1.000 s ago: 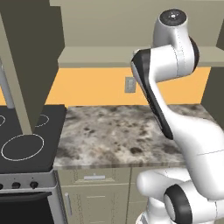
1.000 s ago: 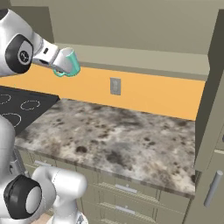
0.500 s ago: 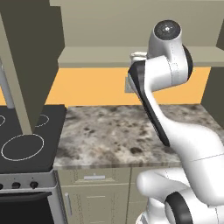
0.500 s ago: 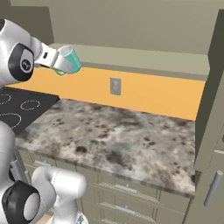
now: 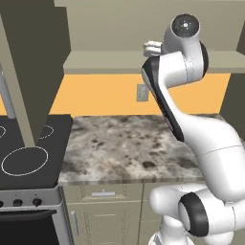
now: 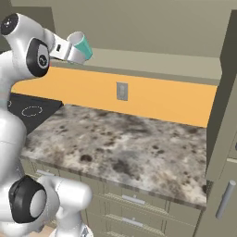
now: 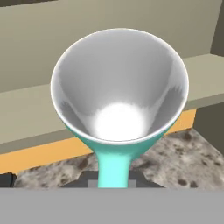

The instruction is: Move the mug from next to the sink to the open cabinet. Then, move the bowl with the steak to the fridge to clear the area for faucet cleaning.

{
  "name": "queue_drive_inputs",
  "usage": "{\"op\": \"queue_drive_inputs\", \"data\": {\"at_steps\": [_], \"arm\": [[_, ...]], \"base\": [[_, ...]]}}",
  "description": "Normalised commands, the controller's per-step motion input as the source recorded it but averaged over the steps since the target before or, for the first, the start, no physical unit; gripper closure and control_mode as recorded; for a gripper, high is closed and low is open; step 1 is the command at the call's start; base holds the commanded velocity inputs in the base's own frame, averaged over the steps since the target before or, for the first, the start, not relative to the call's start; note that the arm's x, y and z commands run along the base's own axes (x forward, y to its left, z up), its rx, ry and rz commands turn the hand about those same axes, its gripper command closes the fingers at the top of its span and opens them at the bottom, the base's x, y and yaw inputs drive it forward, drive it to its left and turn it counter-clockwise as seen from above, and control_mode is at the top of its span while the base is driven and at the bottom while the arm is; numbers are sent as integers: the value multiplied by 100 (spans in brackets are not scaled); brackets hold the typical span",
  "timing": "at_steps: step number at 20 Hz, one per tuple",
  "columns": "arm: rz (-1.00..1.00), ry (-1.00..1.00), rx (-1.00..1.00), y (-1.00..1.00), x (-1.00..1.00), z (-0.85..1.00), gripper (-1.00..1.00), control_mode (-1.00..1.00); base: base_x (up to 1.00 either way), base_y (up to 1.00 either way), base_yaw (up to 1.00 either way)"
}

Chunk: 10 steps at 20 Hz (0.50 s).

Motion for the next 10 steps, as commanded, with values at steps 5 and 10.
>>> {"op": "queue_drive_inputs", "data": {"at_steps": [5, 10], "arm": [[0, 10, 0, -4, 83, -1, 100, -100], [0, 11, 0, -9, 83, -21, 100, -100]], "base": [[0, 0, 0], [0, 0, 0]]}}
